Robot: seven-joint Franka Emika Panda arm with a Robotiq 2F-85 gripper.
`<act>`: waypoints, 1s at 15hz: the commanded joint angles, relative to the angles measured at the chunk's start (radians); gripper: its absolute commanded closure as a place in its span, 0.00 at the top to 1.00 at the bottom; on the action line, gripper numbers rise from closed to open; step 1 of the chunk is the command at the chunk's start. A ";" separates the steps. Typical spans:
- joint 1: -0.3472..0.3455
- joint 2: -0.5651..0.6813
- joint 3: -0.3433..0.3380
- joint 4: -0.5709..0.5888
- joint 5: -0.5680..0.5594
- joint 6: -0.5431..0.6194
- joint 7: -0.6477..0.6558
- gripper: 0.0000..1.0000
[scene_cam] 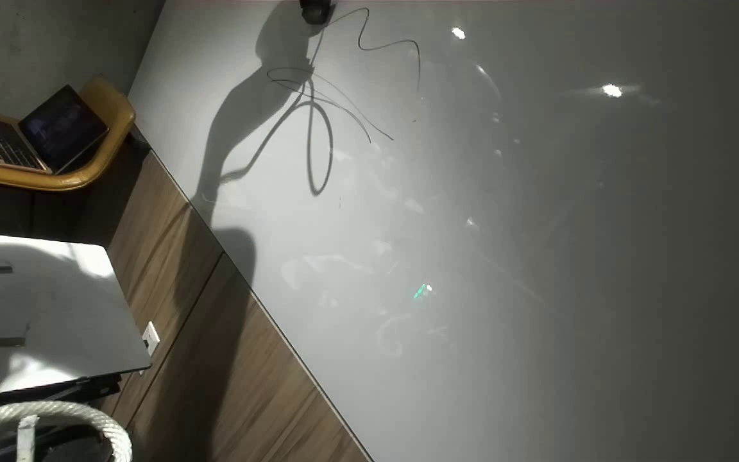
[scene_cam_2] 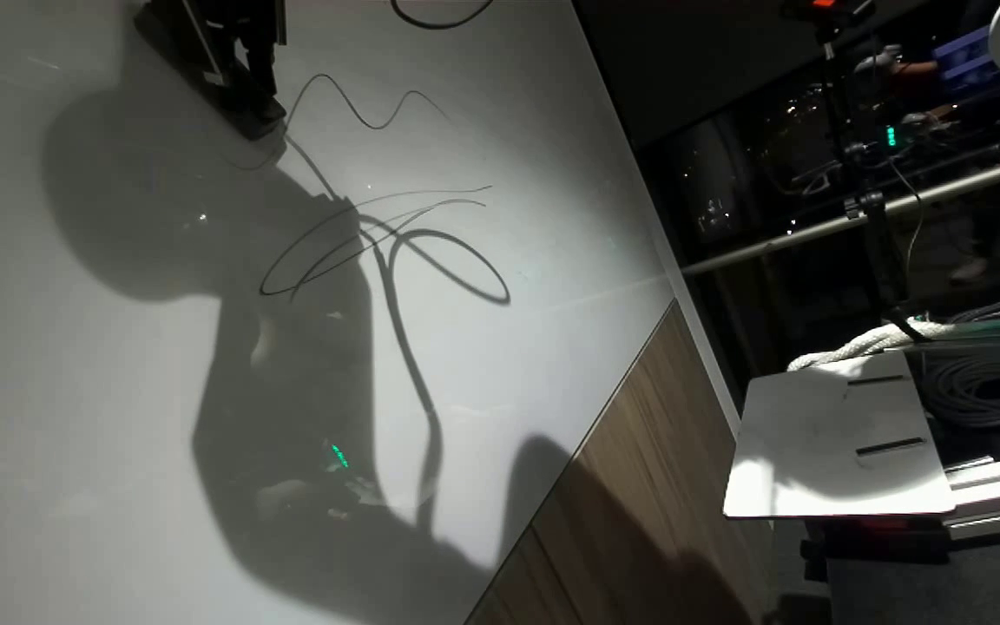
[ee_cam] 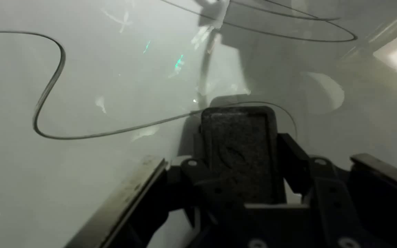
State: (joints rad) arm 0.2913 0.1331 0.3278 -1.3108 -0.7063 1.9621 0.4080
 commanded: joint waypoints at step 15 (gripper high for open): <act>0.010 0.165 -0.040 0.077 0.013 -0.092 -0.042 0.29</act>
State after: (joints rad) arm 0.3575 0.2846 0.3243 -1.2639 -0.6859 1.8409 0.4283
